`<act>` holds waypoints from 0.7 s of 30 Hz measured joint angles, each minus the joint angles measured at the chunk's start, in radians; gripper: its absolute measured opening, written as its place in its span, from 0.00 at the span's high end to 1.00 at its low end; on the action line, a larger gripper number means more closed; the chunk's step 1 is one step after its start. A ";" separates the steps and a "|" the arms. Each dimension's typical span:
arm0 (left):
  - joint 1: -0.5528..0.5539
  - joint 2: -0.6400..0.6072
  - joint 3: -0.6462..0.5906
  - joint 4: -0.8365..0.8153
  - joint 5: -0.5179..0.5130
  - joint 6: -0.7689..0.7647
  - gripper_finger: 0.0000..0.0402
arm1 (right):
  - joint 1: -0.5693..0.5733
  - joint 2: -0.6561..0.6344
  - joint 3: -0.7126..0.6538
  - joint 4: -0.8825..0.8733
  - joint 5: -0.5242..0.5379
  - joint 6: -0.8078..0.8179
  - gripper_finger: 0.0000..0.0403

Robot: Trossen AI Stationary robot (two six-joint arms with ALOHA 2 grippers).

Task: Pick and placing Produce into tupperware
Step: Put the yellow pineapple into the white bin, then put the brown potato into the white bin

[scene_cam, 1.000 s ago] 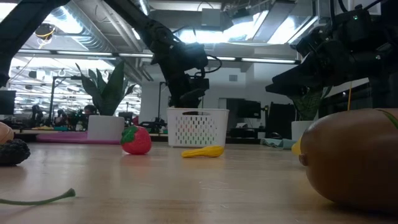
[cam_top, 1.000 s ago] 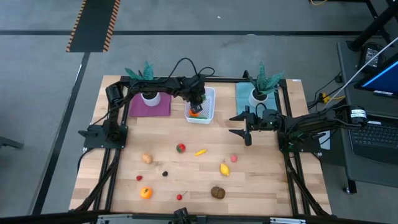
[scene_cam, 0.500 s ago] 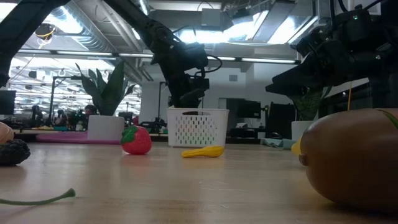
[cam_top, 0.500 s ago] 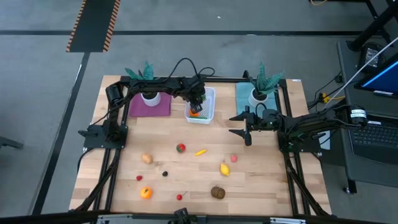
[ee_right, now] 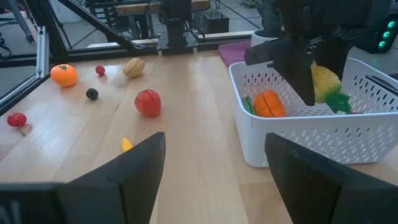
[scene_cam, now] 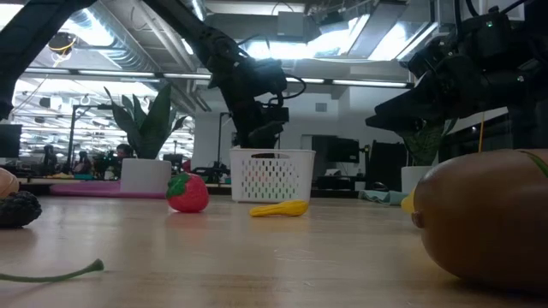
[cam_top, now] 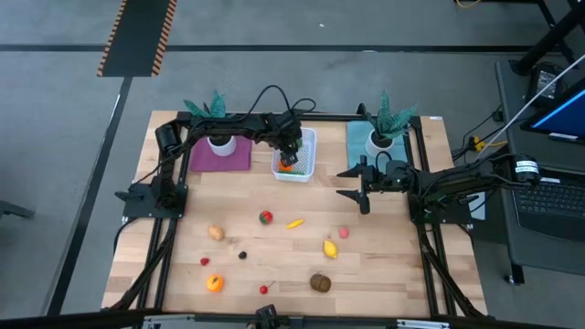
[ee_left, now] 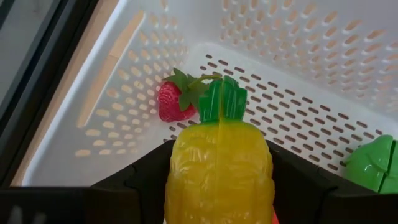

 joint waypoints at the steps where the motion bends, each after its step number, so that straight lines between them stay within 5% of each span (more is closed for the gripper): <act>1: 0.000 0.000 0.000 0.000 0.000 0.000 0.45 | 0.000 0.000 0.000 0.000 0.000 0.000 0.31; 12: 0.014 0.000 0.000 0.003 0.000 -0.022 0.44 | 0.000 0.000 0.000 0.000 0.000 0.000 0.31; 21: 0.029 0.000 0.000 0.014 0.000 -0.052 0.31 | 0.000 0.000 0.000 0.000 0.000 0.000 0.31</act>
